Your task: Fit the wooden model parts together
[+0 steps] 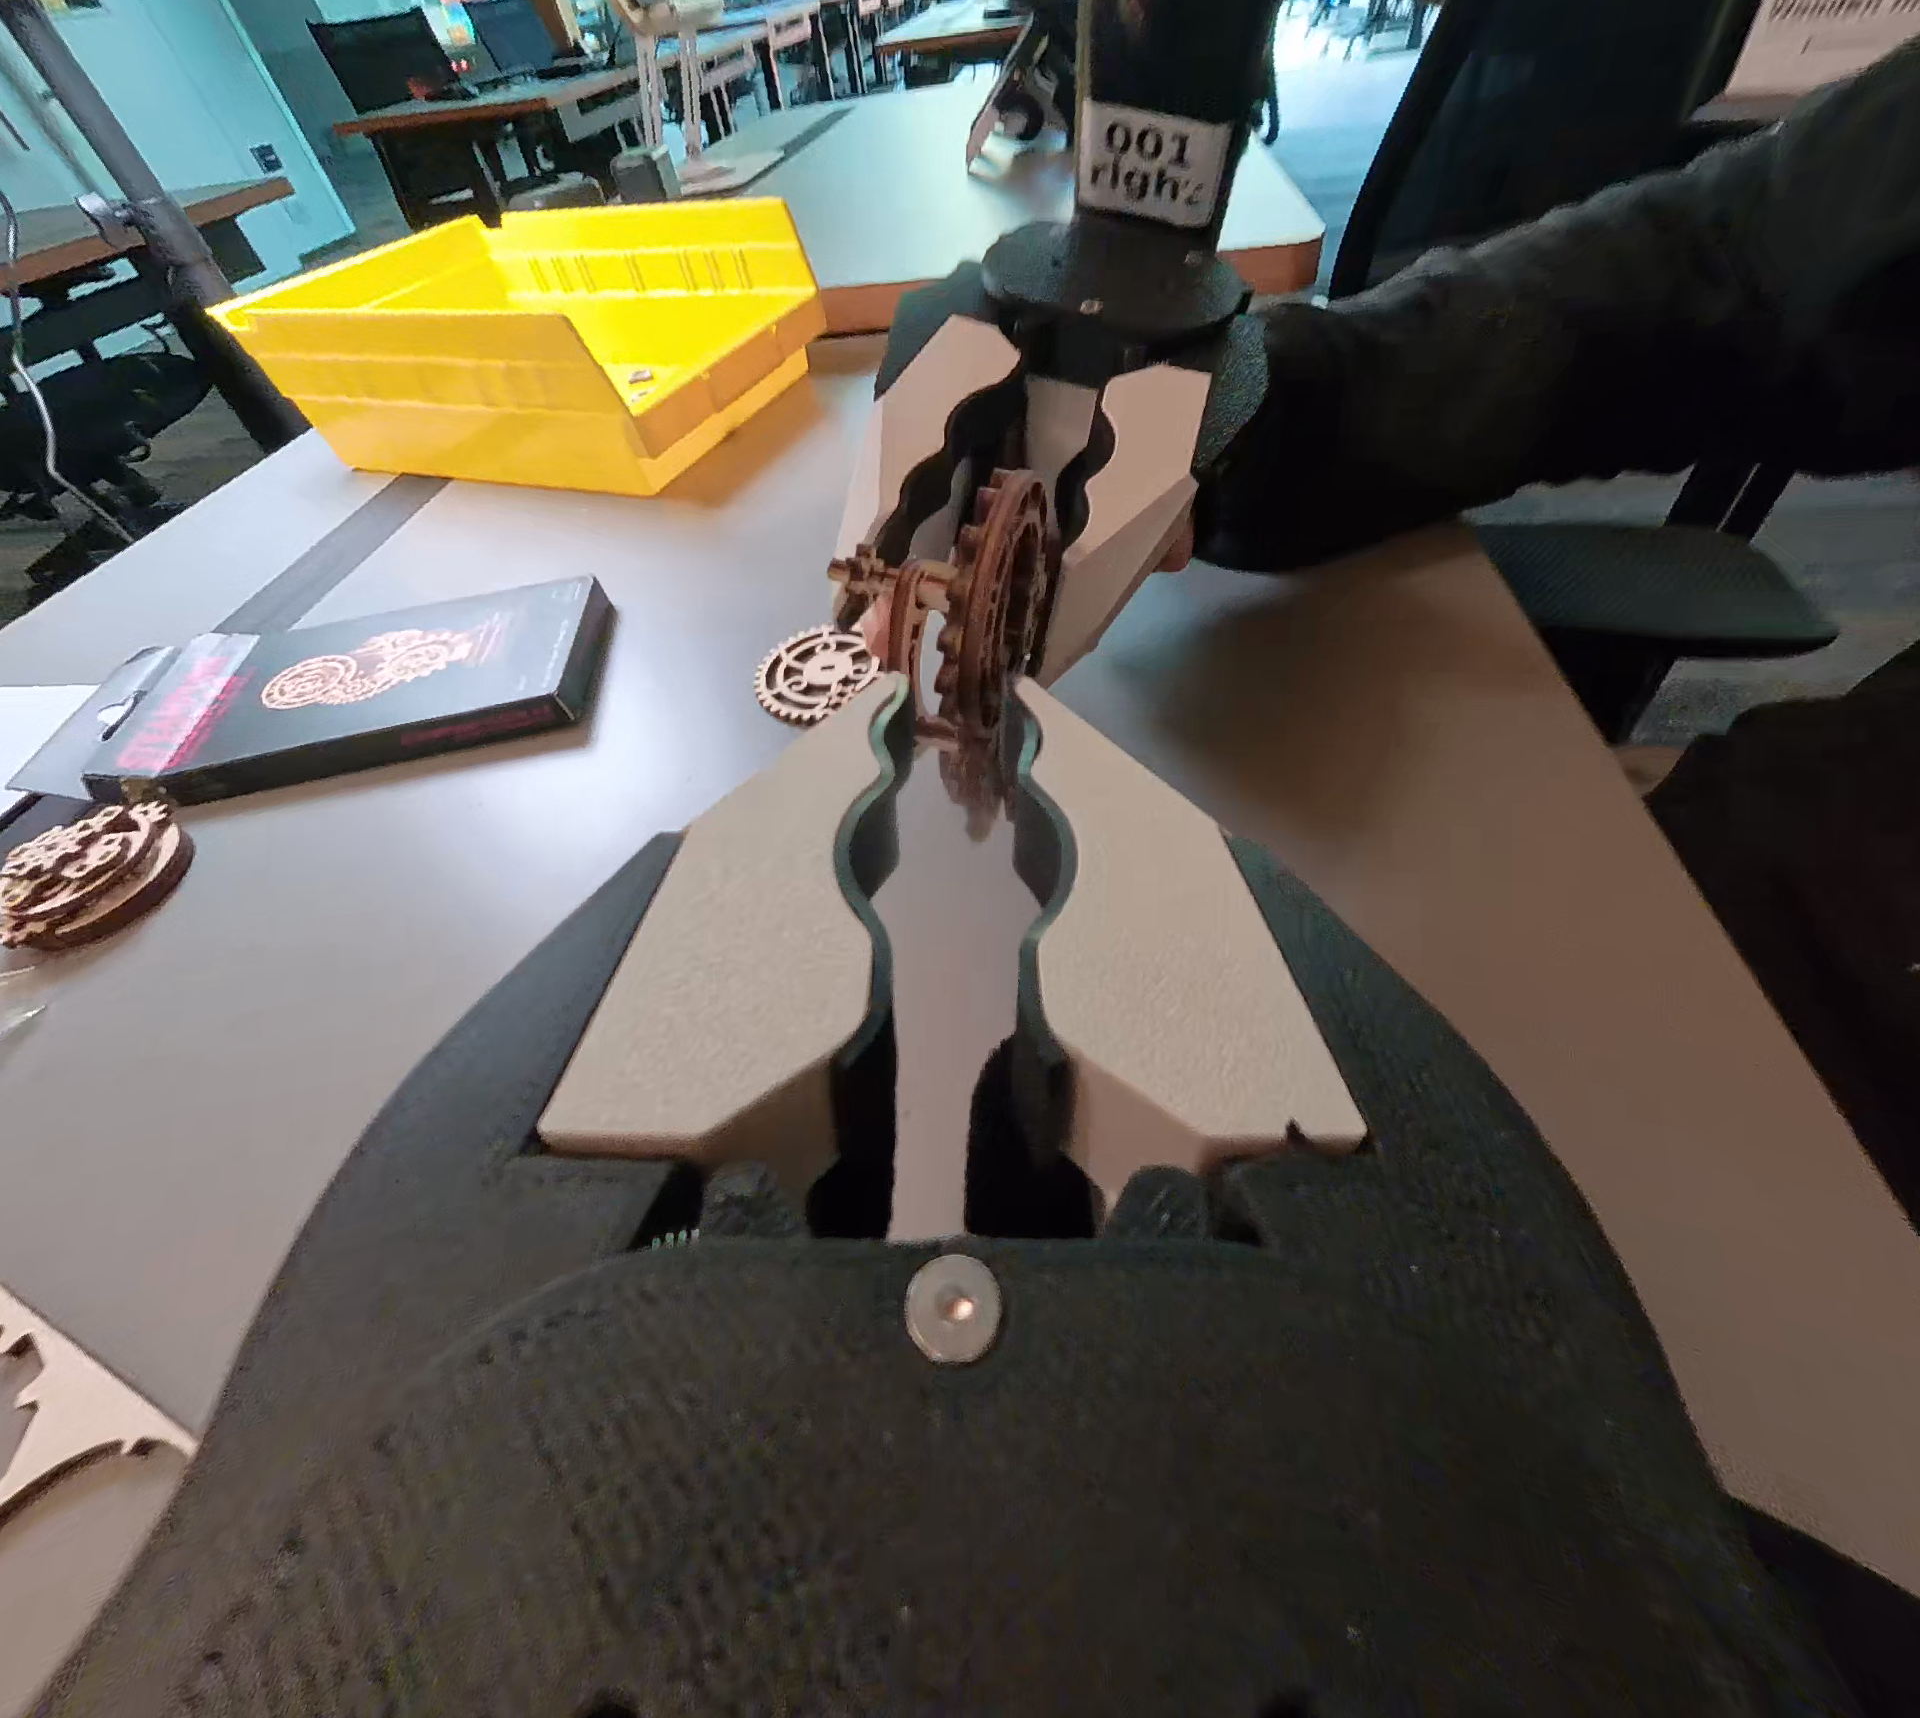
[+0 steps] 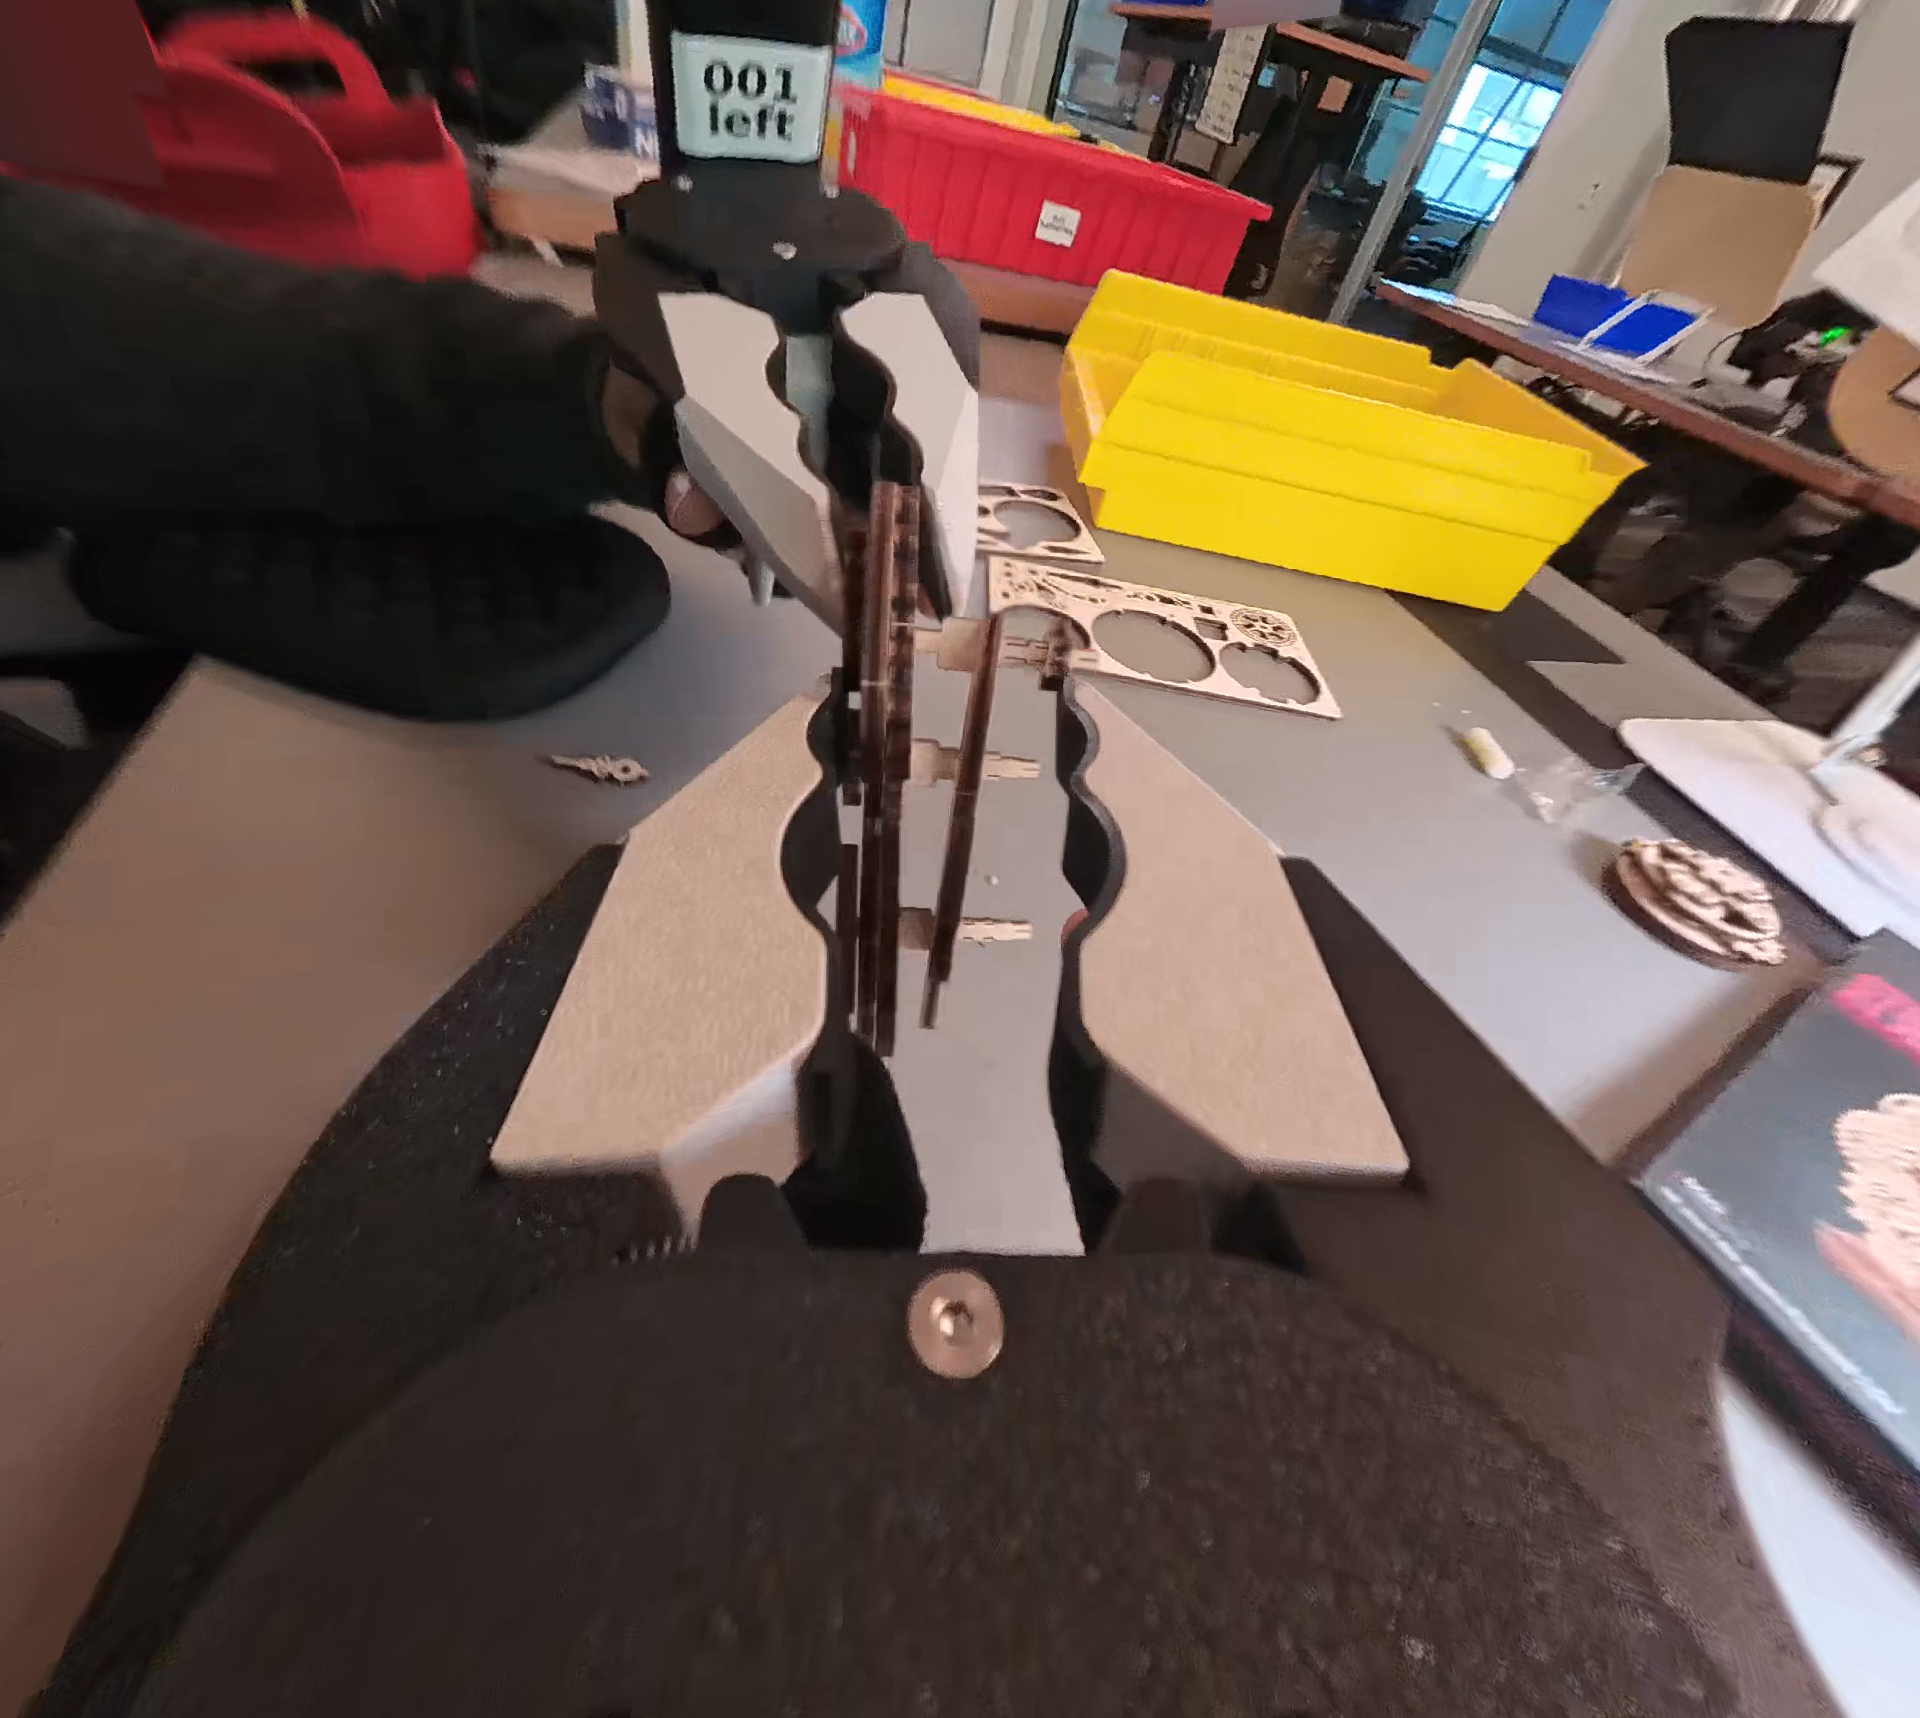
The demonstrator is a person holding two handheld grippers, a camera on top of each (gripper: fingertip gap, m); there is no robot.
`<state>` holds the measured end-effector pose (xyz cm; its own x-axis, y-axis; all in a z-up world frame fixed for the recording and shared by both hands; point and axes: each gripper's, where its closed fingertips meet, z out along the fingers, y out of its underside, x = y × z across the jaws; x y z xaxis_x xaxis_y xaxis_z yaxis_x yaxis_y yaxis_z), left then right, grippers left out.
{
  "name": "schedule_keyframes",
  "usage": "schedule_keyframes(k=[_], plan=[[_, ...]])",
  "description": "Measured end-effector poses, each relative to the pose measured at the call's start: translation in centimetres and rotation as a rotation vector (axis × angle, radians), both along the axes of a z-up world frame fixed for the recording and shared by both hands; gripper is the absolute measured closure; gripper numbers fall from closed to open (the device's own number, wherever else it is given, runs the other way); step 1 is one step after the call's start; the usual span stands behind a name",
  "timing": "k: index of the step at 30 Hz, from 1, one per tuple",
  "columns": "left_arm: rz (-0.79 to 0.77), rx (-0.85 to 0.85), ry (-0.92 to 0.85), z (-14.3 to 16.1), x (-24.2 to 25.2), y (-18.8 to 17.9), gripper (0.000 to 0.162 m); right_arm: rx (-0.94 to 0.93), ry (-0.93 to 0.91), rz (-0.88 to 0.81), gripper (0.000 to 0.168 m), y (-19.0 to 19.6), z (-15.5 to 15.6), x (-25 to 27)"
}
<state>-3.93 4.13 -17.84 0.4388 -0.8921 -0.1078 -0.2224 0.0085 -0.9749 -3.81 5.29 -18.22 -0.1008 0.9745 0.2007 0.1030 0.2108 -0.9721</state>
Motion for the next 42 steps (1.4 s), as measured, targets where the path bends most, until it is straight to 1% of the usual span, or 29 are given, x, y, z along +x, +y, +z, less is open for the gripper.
schedule_keyframes(k=[2,4,6,9,11,14,18,21,23,24,25,27,31,34,37,40,42], plan=[[-0.014,-0.022,-0.048,0.5,0.1,-0.1,0.138,-0.059,0.015,0.013,0.13,0.0,0.3,0.1],[-0.014,-0.052,-0.085,0.8,0.3,-0.1,0.132,-0.088,0.016,0.021,0.13,0.0,0.4,0.1],[-0.02,-0.071,-0.099,0.8,0.6,-0.1,0.133,-0.08,0.007,0.019,0.13,0.0,0.2,0.0],[-0.023,-0.079,-0.065,0.2,0.9,-0.1,0.14,-0.057,0.002,0.021,0.13,-0.4,0.1,-0.2],[-0.042,-0.079,-0.071,0.3,1.1,-0.4,0.147,-0.019,0.012,0.011,0.13,-0.4,0.2,-0.2],[-0.053,-0.066,-0.046,0.1,1.0,-0.6,0.148,0.081,0.01,-0.008,0.131,-0.6,0.3,-0.2],[-0.07,0.008,0.002,0.1,1.1,-1.1,0.148,0.176,0.017,-0.013,0.131,-1.0,0.5,-0.1],[-0.058,0.148,0.08,0.3,1.2,-1.3,0.149,0.292,0.014,-0.037,0.13,-1.1,0.7,0.1],[-0.051,0.225,0.124,0.5,1.5,-1.5,0.149,0.327,0.006,-0.038,0.13,-1.3,1.0,0.3],[-0.05,0.255,0.148,0.4,1.6,-1.6,0.156,0.339,0.013,-0.036,0.126,-1.4,1.3,0.5],[-0.049,0.28,0.174,0.2,1.6,-1.7,0.157,0.349,0.018,-0.033,0.124,-1.6,1.6,0.6],[-0.066,0.297,0.213,-0.6,1.8,-2.0,0.157,0.368,-0.002,-0.012,0.121,-1.9,1.1,0.8],[-0.11,0.275,0.247,-2.3,2.2,-2.3,0.157,0.345,-0.054,0.044,0.117,-2.2,-0.8,0.6],[-0.128,0.29,0.254,-2.5,2.5,-2.5,0.157,0.328,-0.098,0.083,0.116,-2.4,-2.3,0.5],[-0.147,0.28,0.243,-2.7,2.6,-2.8,0.156,0.309,-0.075,0.112,0.119,-2.7,-2.2,0.7],[-0.139,0.248,0.231,-3.1,2.5,-2.6,0.154,0.339,-0.068,0.102,0.12,-2.6,-2.4,0.7],[-0.112,0.237,0.225,-3.2,2.2,-2.2,0.147,0.354,-0.067,0.087,0.12,-2.4,-2.4,0.7]])
